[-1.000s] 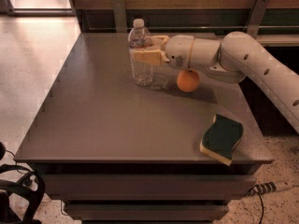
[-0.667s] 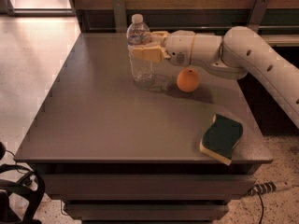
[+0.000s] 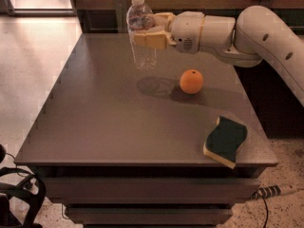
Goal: Pick water bottle
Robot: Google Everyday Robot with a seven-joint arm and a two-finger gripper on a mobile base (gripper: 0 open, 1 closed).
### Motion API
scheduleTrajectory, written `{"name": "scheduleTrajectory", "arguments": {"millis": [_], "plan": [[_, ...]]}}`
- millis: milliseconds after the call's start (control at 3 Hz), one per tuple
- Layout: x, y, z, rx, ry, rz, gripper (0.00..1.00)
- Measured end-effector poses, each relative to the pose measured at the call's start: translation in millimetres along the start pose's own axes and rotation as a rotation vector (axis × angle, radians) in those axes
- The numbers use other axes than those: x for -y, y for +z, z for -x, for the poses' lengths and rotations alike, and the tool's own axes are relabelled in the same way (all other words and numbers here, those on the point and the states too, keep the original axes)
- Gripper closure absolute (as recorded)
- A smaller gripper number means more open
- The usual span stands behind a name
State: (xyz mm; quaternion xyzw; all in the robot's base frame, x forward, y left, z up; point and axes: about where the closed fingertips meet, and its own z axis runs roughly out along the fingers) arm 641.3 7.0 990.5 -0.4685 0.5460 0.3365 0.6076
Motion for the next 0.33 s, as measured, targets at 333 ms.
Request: {"name": "scheduleTrajectory", "arguments": {"millis": [333], "plan": [[-2.0,-3.4,21.4,0.0,-0.047,0.002,1.0]]}}
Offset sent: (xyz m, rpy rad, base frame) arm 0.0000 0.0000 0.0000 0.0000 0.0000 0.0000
